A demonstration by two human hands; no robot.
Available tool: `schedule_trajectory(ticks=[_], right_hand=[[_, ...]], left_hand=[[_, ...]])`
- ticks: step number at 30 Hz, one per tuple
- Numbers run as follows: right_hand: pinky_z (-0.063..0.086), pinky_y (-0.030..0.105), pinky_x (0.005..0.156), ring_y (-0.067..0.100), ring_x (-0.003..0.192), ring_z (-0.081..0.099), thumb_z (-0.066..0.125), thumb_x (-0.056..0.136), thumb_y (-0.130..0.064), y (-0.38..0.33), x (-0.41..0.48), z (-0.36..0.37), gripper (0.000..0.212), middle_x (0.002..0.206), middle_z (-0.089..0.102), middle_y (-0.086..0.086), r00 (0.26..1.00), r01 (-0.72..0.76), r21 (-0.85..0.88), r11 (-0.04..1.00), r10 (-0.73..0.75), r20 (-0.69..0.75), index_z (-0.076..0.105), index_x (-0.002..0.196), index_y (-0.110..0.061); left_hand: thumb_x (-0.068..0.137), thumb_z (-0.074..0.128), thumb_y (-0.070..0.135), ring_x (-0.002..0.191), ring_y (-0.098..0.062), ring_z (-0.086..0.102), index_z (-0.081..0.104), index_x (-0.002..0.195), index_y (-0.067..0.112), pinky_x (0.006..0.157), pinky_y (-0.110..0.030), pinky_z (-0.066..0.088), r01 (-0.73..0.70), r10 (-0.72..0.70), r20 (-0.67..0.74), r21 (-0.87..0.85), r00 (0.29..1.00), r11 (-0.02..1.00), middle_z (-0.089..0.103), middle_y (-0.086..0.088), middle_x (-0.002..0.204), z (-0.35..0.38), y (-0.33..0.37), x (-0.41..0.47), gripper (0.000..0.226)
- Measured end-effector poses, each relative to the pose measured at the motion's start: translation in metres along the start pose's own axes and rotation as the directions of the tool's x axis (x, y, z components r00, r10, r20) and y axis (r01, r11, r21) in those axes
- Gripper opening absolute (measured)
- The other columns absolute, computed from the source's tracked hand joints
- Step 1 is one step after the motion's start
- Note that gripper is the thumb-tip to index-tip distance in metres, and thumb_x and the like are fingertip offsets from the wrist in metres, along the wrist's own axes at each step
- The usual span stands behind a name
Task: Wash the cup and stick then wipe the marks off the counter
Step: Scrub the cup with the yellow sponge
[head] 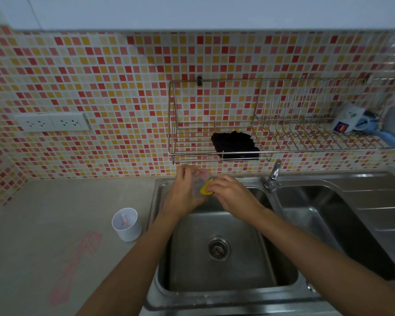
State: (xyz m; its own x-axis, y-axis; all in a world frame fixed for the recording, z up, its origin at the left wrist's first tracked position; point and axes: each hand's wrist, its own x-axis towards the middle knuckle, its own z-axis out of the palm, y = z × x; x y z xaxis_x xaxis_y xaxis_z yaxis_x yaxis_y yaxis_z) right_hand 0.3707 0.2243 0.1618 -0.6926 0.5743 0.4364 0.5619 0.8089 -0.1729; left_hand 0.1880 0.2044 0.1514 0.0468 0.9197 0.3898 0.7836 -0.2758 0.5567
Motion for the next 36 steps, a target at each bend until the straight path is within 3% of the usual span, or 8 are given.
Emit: schedule_trajectory(ticks=[6,11,14,20,24,27,33,36], right_hand=[[0.039,0.023,0.089,0.007,0.099,0.051,0.059,0.092,-0.016,-0.008,0.004,0.000,0.028,0.112,0.066,-0.005,0.950,-0.272,0.261,0.926,0.214,0.229,0.067,0.119,-0.023],[0.048,0.037,0.084,0.022,0.105,0.054,0.074,0.071,-0.002,0.007,0.002,0.000,0.046,0.111,0.069,-0.009,0.987,0.066,-0.205,0.977,-0.033,0.159,0.069,0.112,-0.022],[0.050,0.038,0.081,0.023,0.105,0.056,0.079,0.063,0.000,0.010,-0.002,0.004,0.053,0.111,0.069,-0.008,0.997,0.049,-0.262,0.964,-0.030,0.073,0.068,0.110,-0.021],[0.039,0.021,0.088,0.017,0.102,0.048,0.059,0.091,-0.012,-0.008,-0.006,0.020,0.030,0.107,0.069,0.001,0.949,-0.306,0.261,0.916,0.272,0.157,0.067,0.118,-0.022],[0.046,0.035,0.088,0.018,0.101,0.050,0.067,0.081,-0.004,0.008,0.000,0.007,0.037,0.110,0.070,-0.011,0.985,-0.016,-0.009,1.000,0.018,0.171,0.070,0.113,-0.024],[0.048,0.038,0.084,0.023,0.105,0.054,0.075,0.064,-0.001,0.017,0.003,-0.005,0.050,0.111,0.070,-0.011,0.979,0.148,-0.252,0.956,-0.106,0.173,0.070,0.110,-0.022],[0.043,0.025,0.085,0.011,0.095,0.046,0.063,0.089,-0.011,0.008,-0.007,0.008,0.032,0.110,0.070,-0.012,0.974,-0.153,0.181,0.971,0.117,0.194,0.068,0.116,-0.026],[0.047,0.029,0.084,0.015,0.097,0.049,0.065,0.085,-0.009,0.014,-0.003,0.002,0.032,0.111,0.070,-0.012,0.985,0.037,0.055,0.998,-0.046,0.166,0.069,0.114,-0.024]], left_hand=[[0.062,0.083,0.031,0.108,-0.020,0.049,0.051,0.124,0.015,0.089,-0.039,0.048,-0.102,0.098,0.048,0.089,0.994,0.991,0.050,-0.004,0.120,-0.003,-0.008,0.000,0.071],[0.062,0.082,0.034,0.115,-0.017,0.043,0.049,0.130,0.023,0.097,-0.039,0.044,-0.099,0.084,0.137,0.109,0.987,0.989,0.049,0.002,0.126,-0.006,-0.003,0.003,0.076],[0.061,0.086,0.028,0.116,-0.017,0.044,0.051,0.131,0.019,0.094,-0.028,0.039,-0.139,0.126,0.141,0.092,0.982,0.986,0.051,0.000,0.128,-0.010,0.001,0.005,0.078],[0.061,0.085,0.032,0.118,-0.019,0.044,0.047,0.134,0.021,0.098,-0.041,0.045,-0.087,0.061,0.225,0.109,0.972,0.990,0.048,-0.001,0.129,-0.011,-0.008,0.007,0.083],[0.066,0.084,0.032,0.122,-0.017,0.041,0.044,0.137,0.023,0.095,-0.024,0.035,-0.132,0.082,0.277,0.168,0.957,0.977,0.045,0.003,0.134,-0.013,0.001,0.008,0.082],[0.063,0.086,0.033,0.123,-0.017,0.041,0.041,0.139,0.025,0.099,-0.030,0.040,-0.117,0.070,0.293,0.143,0.953,0.983,0.045,0.002,0.135,-0.014,0.004,0.009,0.088],[0.059,0.088,0.024,0.121,-0.017,0.040,0.044,0.135,0.023,0.101,-0.030,0.040,-0.092,0.067,0.308,0.066,0.949,0.994,0.045,0.002,0.132,-0.019,-0.004,0.011,0.088],[0.059,0.088,0.022,0.122,-0.017,0.041,0.046,0.135,0.019,0.101,-0.027,0.036,-0.102,0.084,0.319,0.042,0.944,0.994,0.046,-0.001,0.133,-0.021,-0.004,0.012,0.087]])
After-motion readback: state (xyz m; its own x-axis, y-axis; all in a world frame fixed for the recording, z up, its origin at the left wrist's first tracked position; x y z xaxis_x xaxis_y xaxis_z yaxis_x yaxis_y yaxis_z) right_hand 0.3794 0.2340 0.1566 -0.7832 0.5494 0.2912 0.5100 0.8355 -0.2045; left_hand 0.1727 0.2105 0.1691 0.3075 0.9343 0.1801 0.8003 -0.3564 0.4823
